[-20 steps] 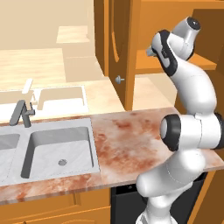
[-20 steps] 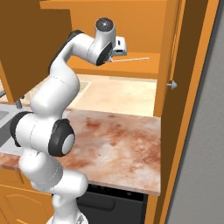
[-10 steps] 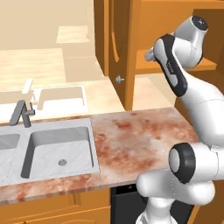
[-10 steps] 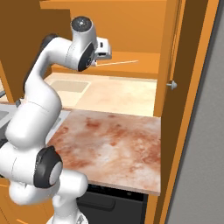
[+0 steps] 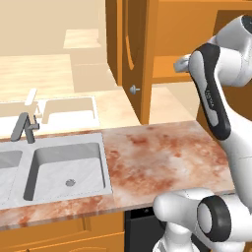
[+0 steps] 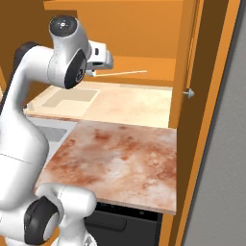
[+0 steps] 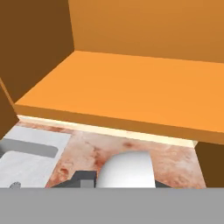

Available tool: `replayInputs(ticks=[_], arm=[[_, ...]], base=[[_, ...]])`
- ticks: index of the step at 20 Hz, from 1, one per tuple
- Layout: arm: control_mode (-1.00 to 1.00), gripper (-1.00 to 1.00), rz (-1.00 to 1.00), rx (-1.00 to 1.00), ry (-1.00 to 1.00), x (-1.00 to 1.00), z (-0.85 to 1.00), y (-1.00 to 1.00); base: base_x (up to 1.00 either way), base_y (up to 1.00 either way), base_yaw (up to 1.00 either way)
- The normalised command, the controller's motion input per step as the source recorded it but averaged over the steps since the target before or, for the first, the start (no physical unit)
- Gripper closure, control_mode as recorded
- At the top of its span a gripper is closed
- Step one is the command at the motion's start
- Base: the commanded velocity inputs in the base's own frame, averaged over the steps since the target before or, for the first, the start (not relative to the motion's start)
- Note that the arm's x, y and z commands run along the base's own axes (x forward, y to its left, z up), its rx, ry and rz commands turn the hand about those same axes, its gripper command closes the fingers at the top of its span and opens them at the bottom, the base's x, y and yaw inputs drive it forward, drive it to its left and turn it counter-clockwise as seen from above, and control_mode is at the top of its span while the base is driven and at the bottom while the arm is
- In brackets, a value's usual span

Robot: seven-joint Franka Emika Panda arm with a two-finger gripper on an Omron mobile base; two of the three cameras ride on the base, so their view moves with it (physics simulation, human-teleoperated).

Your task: Open the cabinet and move the ladle to the pot. Then close the cabinet.

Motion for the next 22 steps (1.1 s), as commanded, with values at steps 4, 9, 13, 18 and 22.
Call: replayInputs(ticks=[4, 9, 13, 18, 22], arm=[[-1.00, 1.00, -0.05, 0.00, 0.10, -1.00, 0.18, 0.00], [-1.00, 1.00, -0.07, 0.00, 0.18, -0.90, -0.03, 0.00], [-1.00, 1.00, -0.08, 0.00, 0.24, -0.52, -0.27, 0.00], [-1.00, 1.00, -0.07, 0.00, 0.14, -0.30, -0.21, 0.00], [-1.00, 1.00, -0.04, 0.00, 0.00, -0.15, -0.40, 0.00]], base=[[0.00, 0.00, 0.00], [0.00, 0.00, 0.00], [0.00, 0.00, 0.00], [0.00, 0.00, 0.00], [0.00, 0.00, 0.00]])
